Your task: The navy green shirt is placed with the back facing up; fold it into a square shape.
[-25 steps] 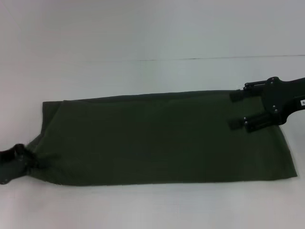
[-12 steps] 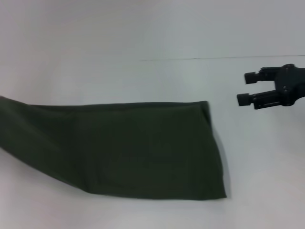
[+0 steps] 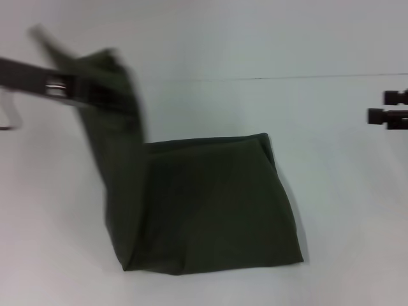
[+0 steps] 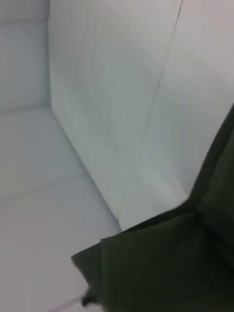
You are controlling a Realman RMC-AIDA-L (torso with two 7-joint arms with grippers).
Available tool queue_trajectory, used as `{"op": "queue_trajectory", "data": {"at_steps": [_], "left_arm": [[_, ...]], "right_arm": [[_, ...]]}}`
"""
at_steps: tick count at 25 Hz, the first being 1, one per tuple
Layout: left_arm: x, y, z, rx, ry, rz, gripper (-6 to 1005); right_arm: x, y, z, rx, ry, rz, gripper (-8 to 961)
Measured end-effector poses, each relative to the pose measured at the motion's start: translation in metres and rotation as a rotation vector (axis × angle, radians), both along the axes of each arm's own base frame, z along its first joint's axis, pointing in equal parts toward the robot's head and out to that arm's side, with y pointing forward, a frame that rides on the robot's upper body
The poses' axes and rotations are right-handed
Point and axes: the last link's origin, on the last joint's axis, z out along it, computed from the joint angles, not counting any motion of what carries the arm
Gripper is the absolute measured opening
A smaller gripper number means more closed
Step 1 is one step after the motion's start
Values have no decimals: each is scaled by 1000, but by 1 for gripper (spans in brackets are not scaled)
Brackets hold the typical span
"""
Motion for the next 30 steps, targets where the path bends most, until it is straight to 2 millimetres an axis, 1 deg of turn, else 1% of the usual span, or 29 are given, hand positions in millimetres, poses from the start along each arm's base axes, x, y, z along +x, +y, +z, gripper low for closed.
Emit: {"op": "queue_trajectory", "data": {"at_steps": [1,2,3,4,5,6,8,9,10,12,13,14,16,18,20,22,23,25,27,30], "left_arm": [[0,0,0,0,0,0,48],[33,4,-39,-74,13,-97,48],[37,4,-45,-86,17,-108,49],[45,4,-59,-113,30,-130,49],[54,3,-77,-145,50,-150,49],[59,1,-90,-165,65,-161,50],[70,-3,-123,-207,85,-168,51],[78,-8,-150,-222,75,-148,51],[78,-8,-150,-222,75,-148,52],[79,-9,-176,-203,72,-78,52],[75,-7,-190,-175,84,-16,53],[70,-5,-199,-160,92,23,53],[64,-4,-208,-144,93,72,54],[65,-3,-206,-133,58,86,55],[74,-3,-192,-138,-23,69,124],[85,-7,-167,-160,-146,27,194],[90,-9,-150,-163,-221,-4,228],[93,-10,-125,-150,-327,-51,311],[87,-13,-105,-126,-423,-96,406],[69,-17,-93,-63,-512,-113,550]], "right_arm": [[4,-2,3,12,4,-14,928],[9,-5,7,25,5,-28,928],[13,-7,10,34,6,-40,928],[16,-9,12,41,7,-52,928],[19,-10,15,49,7,-64,928],[22,-12,17,53,6,-73,928],[29,-15,20,68,0,-94,928],[33,-17,23,78,-6,-107,928],[33,-17,23,78,-6,-107,928],[35,-17,23,82,-11,-114,928],[35,-17,23,81,-11,-115,928],[35,-17,23,79,-12,-115,928],[35,-18,22,73,-13,-113,928],[34,-17,22,71,-14,-110,927],[33,-17,22,68,-12,-109,926],[32,-16,20,60,-7,-110,925],[31,-16,19,55,-4,-111,924],[29,-15,15,45,8,-114,922],[27,-14,12,32,29,-125,920],[23,-13,7,6,70,-169,918]]}}
